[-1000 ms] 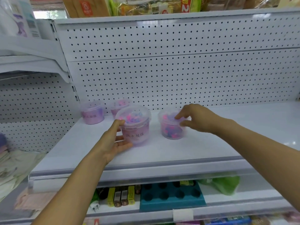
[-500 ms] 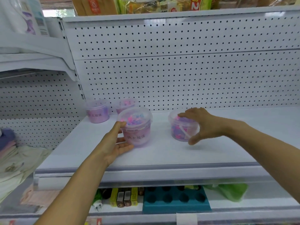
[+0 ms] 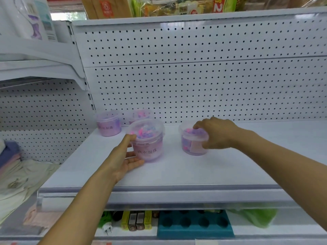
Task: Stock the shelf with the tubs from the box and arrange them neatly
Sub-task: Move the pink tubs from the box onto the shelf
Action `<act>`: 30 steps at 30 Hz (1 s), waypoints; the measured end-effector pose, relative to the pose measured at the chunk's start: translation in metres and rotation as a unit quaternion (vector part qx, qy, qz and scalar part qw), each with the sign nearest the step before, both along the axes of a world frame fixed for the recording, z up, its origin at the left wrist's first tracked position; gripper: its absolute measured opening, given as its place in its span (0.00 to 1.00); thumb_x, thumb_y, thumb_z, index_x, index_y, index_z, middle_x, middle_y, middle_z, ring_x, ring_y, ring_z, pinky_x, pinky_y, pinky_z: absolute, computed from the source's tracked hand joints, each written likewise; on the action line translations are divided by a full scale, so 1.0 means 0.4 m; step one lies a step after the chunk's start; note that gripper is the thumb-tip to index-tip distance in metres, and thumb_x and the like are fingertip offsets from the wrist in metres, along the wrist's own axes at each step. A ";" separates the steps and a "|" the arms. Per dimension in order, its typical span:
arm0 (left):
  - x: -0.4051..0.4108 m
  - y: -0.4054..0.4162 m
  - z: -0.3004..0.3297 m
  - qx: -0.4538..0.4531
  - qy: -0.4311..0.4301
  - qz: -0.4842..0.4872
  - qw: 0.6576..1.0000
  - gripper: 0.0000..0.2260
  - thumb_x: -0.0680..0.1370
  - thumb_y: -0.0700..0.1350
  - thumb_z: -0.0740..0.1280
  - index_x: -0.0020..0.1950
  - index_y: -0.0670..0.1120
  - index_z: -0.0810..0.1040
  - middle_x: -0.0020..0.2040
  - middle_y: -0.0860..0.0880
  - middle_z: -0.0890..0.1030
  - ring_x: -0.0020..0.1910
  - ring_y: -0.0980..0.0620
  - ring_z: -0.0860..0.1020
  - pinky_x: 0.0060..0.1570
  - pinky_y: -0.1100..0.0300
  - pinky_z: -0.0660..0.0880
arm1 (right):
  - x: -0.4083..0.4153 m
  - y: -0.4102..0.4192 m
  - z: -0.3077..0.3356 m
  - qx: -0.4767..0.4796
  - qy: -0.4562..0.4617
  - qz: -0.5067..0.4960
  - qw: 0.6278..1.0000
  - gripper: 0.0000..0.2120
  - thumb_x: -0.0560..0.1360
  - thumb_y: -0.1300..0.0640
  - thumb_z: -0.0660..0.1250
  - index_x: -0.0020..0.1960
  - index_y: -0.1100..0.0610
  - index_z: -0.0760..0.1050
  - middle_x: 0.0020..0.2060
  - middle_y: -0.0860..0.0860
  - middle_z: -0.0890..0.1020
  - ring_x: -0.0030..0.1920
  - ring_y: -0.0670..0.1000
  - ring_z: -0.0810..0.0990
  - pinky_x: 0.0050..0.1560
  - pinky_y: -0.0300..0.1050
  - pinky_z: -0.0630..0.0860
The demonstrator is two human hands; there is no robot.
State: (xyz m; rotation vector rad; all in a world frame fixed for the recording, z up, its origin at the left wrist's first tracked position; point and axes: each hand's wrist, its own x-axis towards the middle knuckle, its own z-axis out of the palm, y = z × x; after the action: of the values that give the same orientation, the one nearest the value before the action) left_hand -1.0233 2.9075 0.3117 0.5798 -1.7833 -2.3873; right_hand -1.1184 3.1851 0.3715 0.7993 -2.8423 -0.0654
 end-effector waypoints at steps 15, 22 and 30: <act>-0.004 0.013 0.009 0.002 0.005 0.001 1.000 0.19 0.72 0.55 0.70 0.55 0.44 0.74 0.52 0.37 0.77 0.46 0.40 0.81 0.44 0.50 0.81 | -0.097 -0.019 0.069 -0.334 -0.116 0.079 0.932 0.19 0.74 0.52 0.69 0.64 0.53 0.73 0.58 0.50 0.79 0.62 0.50 0.76 0.61 0.44 0.72; -0.003 0.021 0.006 0.009 0.000 0.007 1.000 0.18 0.72 0.55 0.70 0.54 0.44 0.74 0.52 0.38 0.77 0.46 0.41 0.81 0.42 0.51 0.81 | -0.101 0.024 0.021 -0.166 -0.249 0.069 0.952 0.52 0.53 0.31 0.75 0.72 0.30 0.53 0.74 0.37 0.55 0.74 0.44 0.54 0.70 0.46 0.57; -0.003 -0.002 0.005 0.015 -0.001 0.027 1.000 0.18 0.72 0.55 0.70 0.54 0.43 0.74 0.52 0.37 0.77 0.44 0.41 0.81 0.43 0.51 0.81 | -0.138 -0.005 0.001 -0.109 -0.132 0.033 0.985 0.32 0.61 0.44 0.73 0.63 0.46 0.71 0.62 0.46 0.75 0.60 0.52 0.74 0.59 0.55 0.74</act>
State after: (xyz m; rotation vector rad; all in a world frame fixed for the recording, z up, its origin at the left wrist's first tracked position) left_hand -1.0246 2.9066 0.3137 0.6256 -1.7136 -2.3813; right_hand -1.1737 3.1832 0.3718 0.9111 -2.9904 0.3822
